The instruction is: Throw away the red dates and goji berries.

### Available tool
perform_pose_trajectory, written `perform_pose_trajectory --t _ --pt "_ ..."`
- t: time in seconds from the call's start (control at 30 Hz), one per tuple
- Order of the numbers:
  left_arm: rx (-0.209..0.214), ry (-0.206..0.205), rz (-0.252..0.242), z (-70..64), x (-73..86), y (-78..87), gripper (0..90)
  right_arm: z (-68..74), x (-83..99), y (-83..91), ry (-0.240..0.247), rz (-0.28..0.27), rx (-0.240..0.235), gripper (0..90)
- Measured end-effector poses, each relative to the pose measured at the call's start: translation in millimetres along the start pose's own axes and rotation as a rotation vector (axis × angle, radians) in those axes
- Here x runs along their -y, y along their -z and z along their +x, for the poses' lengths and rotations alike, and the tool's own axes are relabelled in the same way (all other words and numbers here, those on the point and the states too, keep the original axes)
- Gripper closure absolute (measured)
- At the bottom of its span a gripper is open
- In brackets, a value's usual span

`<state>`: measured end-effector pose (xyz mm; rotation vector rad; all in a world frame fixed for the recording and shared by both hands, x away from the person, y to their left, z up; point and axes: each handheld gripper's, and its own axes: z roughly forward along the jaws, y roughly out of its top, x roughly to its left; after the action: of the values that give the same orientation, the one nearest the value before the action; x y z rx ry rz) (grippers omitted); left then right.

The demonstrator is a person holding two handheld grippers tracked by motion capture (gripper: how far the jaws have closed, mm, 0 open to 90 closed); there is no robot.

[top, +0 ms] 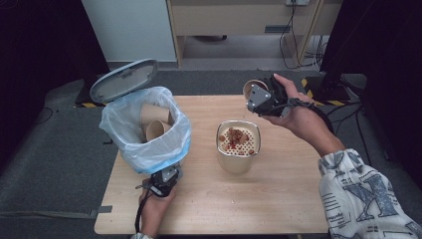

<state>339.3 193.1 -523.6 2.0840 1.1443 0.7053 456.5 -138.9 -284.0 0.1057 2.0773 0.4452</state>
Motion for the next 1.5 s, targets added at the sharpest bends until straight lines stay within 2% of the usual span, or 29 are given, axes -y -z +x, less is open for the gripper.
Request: perform_pose_trajectory --t 0.4,0.5,0.97,1.43,1.5 --pt "0.000 0.001 -0.001 0.0 0.1 0.0 88.1 -2.8 -0.2 0.8 0.012 -0.004 0.009 33.6" --pt "0.000 0.006 -0.003 -0.1 0.1 -0.2 88.1 -4.2 0.1 0.6 0.027 -0.019 0.008 33.7" --pt "-0.001 0.012 -0.005 -0.3 0.3 -0.2 88.1 -10.0 -0.9 2.9 0.037 -0.077 0.033 33.6" --pt "-0.002 0.012 -0.005 -0.5 0.3 -0.2 88.1 -11.7 -4.2 4.1 0.048 -0.086 0.045 33.7" --pt "-0.001 0.007 -0.001 -0.2 0.3 0.0 88.1 -11.8 -4.8 4.2 0.063 -0.082 0.050 33.7"
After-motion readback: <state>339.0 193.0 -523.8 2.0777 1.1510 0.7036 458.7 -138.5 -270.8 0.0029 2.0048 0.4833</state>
